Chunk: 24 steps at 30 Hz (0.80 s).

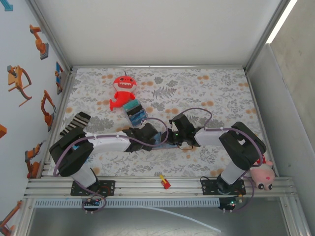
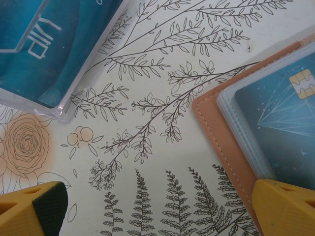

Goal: Take the credit cards out of the card holder

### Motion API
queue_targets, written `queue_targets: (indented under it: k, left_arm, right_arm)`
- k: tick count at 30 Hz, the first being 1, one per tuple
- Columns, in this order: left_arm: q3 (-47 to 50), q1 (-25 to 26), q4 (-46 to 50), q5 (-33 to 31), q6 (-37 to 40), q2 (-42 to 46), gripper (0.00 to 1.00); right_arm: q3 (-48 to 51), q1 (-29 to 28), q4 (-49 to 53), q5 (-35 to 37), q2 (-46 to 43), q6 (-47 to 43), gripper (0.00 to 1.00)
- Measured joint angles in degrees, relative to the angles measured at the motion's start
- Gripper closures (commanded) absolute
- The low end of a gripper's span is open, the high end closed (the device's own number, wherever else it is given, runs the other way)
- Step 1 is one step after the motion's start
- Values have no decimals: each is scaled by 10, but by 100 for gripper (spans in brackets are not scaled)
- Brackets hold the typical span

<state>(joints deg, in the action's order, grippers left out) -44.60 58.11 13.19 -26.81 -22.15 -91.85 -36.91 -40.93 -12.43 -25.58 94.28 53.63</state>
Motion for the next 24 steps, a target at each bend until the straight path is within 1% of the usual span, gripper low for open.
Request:
queue_targets:
  k: [7, 9, 12, 18, 24]
  left_arm:
    - [-3, 0, 5, -2, 2, -1, 3]
    - [-3, 0, 6, -2, 3, -2, 3]
    - [-5, 0, 6, -2, 3, -2, 3]
    - [-6, 0, 10, -2, 4, -3, 3]
    - [-7, 1, 11, -4, 4, -3, 3]
  right_arm:
    - [5, 0, -12, -6, 0, 4, 89]
    - [5, 0, -15, -6, 0, 5, 87]
    - [5, 0, -17, -9, 0, 5, 87]
    - [13, 1, -25, -9, -1, 6, 95]
    - [19, 2, -33, -8, -4, 6, 100]
